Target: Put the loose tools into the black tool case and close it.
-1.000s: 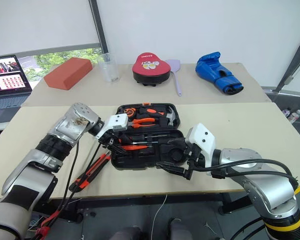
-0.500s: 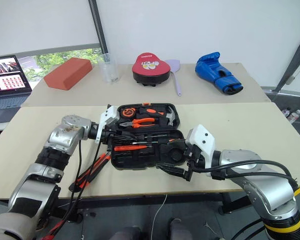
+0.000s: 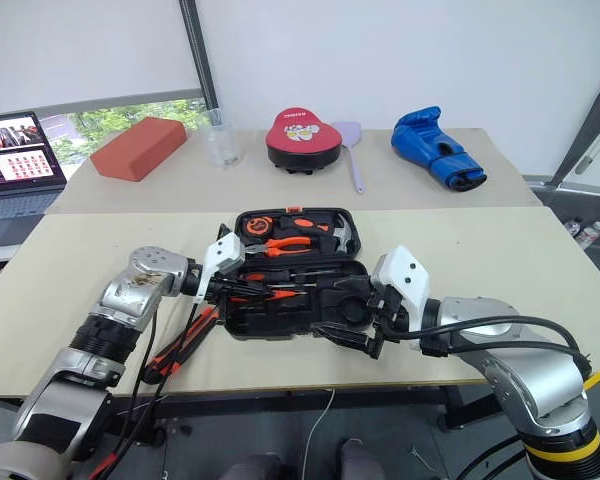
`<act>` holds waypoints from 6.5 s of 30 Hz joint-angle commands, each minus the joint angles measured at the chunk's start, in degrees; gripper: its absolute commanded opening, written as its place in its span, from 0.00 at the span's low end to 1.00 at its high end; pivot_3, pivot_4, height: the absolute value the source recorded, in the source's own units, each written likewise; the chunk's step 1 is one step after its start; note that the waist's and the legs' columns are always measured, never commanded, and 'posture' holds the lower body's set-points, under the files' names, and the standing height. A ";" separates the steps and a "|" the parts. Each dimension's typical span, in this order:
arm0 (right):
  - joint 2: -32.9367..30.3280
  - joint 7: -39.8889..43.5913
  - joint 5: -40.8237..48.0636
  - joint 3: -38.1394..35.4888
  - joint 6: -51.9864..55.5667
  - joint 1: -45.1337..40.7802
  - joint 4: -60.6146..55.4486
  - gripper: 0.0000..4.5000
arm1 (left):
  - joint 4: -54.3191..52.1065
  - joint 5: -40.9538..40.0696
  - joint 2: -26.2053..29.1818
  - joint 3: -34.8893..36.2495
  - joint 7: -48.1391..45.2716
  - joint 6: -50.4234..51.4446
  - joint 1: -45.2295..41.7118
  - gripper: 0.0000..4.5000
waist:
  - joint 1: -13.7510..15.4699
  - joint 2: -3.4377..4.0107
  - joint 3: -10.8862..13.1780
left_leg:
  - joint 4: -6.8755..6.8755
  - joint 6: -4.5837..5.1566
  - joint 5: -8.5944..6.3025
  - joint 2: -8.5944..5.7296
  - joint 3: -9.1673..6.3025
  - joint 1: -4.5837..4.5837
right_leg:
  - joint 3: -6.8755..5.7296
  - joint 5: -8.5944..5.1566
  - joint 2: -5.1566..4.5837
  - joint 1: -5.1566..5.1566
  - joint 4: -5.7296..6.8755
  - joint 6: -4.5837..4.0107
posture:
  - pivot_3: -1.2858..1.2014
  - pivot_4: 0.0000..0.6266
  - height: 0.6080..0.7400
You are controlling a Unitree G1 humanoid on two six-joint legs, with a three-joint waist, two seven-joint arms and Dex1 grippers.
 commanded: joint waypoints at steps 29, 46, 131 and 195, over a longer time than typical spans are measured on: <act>1.16 -1.71 1.83 -1.97 -0.19 -0.86 0.04 1.00 | 5.75 1.32 -0.50 1.02 2.44 -9.35 -0.69 0.01 | -0.19 0.00 -0.02 | -0.06 0.00 0.00 0.00 0.00 0.00 | 0.02 0.02 0.01 -0.05 -0.02 0.03 | 0.52 0.24 1.00; -1.32 0.58 0.55 0.45 -1.68 -1.53 0.50 1.00 | -16.18 -9.13 7.44 13.22 6.28 8.26 7.69 0.41 | -0.83 -0.01 -0.02 | -0.10 0.02 -0.01 0.01 0.02 -0.05 | 0.09 0.02 0.05 -0.21 0.05 0.03 | 0.52 0.24 1.00; -4.64 0.11 1.07 -4.75 -1.61 9.11 -6.29 1.00 | -10.07 -1.06 3.62 -12.37 -10.45 14.76 -10.83 0.98 | 0.43 -0.23 0.13 | -0.30 -0.04 -0.08 0.03 0.00 0.45 | 0.04 -0.04 0.03 0.33 -0.13 0.04 | 0.52 0.24 1.00; -3.64 0.69 -2.62 -2.43 -3.97 9.69 -2.21 1.00 | -5.19 12.60 4.55 -16.41 -7.04 -11.38 -4.17 0.03 | 1.23 -0.14 0.02 | -0.10 0.06 -0.15 0.00 0.01 0.22 | 0.06 0.08 0.02 0.26 -0.29 0.20 | 0.52 0.24 1.00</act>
